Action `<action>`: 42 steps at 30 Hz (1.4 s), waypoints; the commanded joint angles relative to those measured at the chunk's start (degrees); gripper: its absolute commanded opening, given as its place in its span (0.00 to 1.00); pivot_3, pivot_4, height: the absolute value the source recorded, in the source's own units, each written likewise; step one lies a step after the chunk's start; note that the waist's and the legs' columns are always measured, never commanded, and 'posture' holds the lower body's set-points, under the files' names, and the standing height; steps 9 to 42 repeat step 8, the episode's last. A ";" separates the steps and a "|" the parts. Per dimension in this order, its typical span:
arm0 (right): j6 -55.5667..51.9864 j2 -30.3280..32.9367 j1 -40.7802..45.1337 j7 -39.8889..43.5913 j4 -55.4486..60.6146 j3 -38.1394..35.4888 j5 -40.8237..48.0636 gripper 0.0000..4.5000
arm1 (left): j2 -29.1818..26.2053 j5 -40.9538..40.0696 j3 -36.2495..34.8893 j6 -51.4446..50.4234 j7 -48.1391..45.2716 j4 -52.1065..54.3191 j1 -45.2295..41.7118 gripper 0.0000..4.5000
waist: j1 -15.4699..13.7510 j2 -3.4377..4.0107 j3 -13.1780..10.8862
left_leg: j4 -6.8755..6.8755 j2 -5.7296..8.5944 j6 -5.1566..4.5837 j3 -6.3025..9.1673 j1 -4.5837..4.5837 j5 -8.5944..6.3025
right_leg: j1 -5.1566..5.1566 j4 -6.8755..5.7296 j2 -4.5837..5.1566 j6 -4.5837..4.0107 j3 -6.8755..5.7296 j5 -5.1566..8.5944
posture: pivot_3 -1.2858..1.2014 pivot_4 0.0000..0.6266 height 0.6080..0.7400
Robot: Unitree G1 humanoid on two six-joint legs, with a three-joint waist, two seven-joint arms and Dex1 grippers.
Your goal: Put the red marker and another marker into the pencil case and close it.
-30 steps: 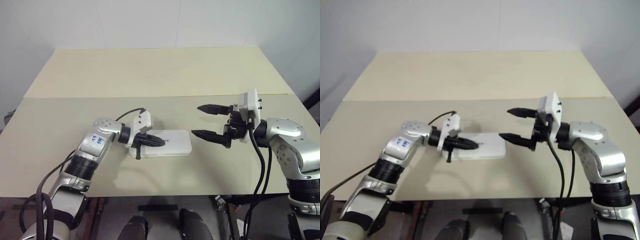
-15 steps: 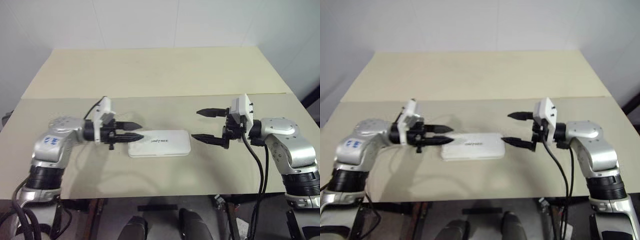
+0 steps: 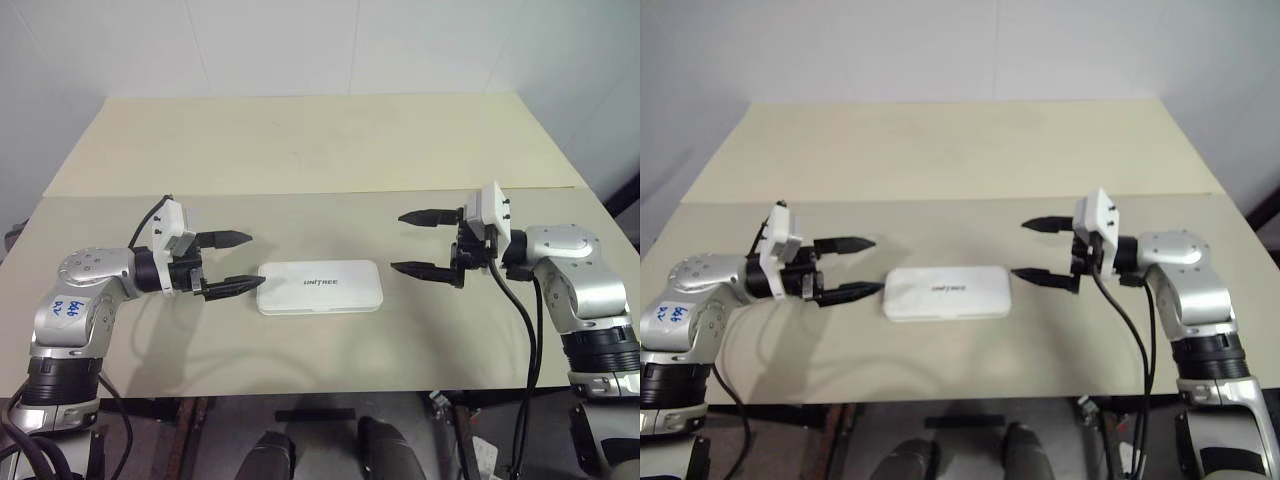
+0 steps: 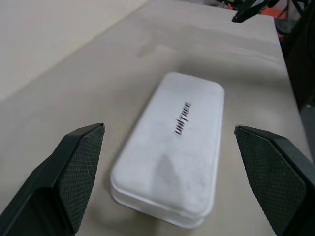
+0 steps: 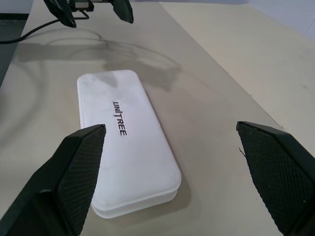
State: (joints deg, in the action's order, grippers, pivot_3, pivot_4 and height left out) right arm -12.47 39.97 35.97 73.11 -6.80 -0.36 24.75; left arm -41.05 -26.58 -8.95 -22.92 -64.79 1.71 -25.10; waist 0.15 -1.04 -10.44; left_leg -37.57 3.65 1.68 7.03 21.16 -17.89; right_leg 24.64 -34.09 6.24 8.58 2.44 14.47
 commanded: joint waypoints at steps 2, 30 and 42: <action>0.27 -0.17 0.69 1.14 1.43 -0.74 1.12 1.00 | 0.17 1.16 -1.62 6.54 1.61 1.31 1.03 0.99 | 0.03 0.00 0.00 | 0.07 -0.02 0.01 0.00 -0.01 0.00 | 0.01 0.01 0.00 0.00 0.00 0.00 | 0.52 0.24 1.00; 1.58 -2.44 2.52 0.12 -1.49 -0.26 -0.23 1.00 | -0.50 0.62 -1.48 7.81 2.30 1.53 2.14 0.99 | 0.10 0.00 0.00 | 0.21 -0.03 0.01 -0.03 0.00 0.00 | 0.03 0.00 0.00 0.00 0.01 0.00 | 0.52 0.24 1.00; 1.58 -2.44 2.52 0.12 -1.49 -0.26 -0.23 1.00 | -0.50 0.62 -1.48 7.81 2.30 1.53 2.14 0.99 | 0.10 0.00 0.00 | 0.21 -0.03 0.01 -0.03 0.00 0.00 | 0.03 0.00 0.00 0.00 0.01 0.00 | 0.52 0.24 1.00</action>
